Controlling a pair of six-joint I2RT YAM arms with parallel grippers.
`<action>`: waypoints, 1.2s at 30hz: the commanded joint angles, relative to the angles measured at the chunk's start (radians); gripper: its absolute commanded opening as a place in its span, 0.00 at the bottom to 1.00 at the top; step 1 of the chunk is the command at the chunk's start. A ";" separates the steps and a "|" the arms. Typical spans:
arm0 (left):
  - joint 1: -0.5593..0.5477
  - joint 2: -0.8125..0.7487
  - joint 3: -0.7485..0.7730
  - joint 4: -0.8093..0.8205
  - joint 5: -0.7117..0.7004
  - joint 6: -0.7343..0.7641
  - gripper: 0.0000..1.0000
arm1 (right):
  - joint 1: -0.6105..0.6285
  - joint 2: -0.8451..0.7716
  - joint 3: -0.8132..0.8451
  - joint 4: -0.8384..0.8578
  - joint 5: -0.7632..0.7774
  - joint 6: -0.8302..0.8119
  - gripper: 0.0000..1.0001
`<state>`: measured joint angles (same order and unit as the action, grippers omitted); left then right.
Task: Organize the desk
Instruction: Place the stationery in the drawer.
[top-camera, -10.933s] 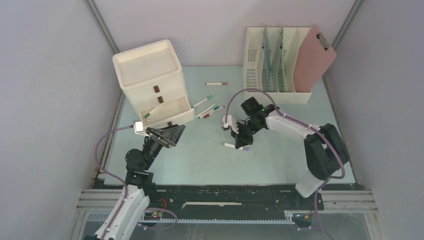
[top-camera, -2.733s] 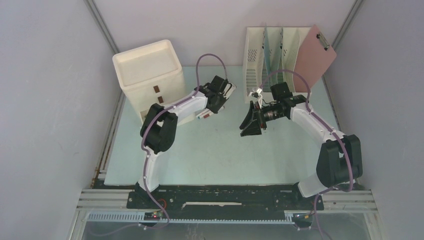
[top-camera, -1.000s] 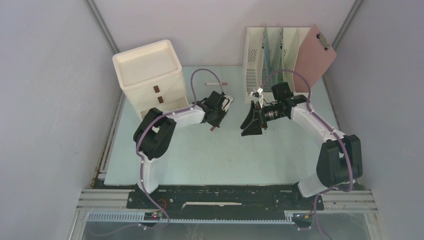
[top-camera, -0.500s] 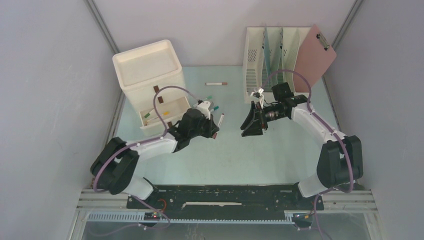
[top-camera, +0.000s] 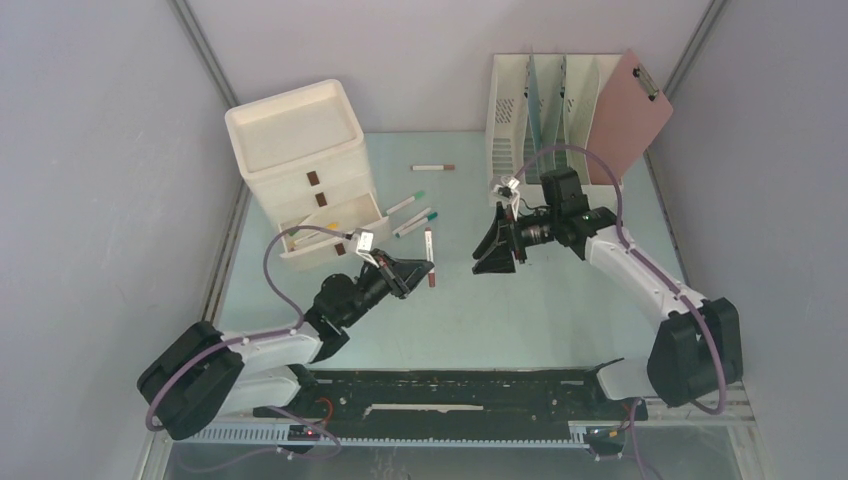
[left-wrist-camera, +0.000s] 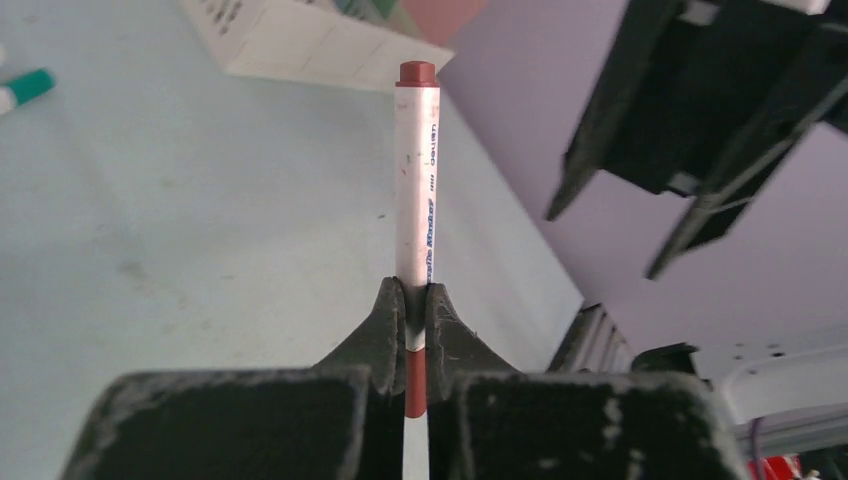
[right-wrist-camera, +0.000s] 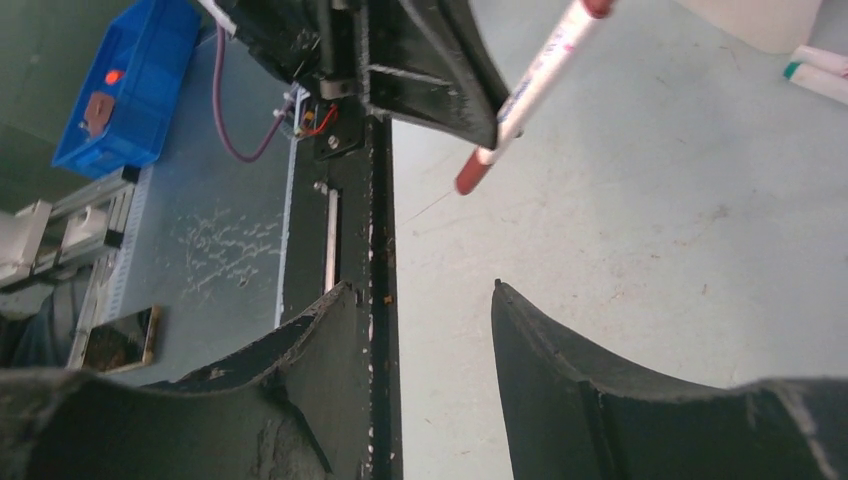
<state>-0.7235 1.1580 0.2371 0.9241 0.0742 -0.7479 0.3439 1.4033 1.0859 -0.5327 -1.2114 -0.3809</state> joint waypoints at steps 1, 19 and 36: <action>-0.060 -0.016 -0.027 0.256 -0.071 -0.083 0.00 | 0.010 -0.084 -0.070 0.324 0.058 0.330 0.60; -0.202 0.093 0.023 0.358 -0.183 -0.114 0.00 | 0.133 -0.086 -0.116 0.521 0.201 0.574 0.62; -0.254 0.172 0.073 0.394 -0.162 -0.117 0.00 | 0.138 -0.064 -0.117 0.523 0.214 0.575 0.42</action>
<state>-0.9688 1.3132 0.2760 1.2594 -0.0834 -0.8646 0.4747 1.3289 0.9730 -0.0441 -0.9783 0.1833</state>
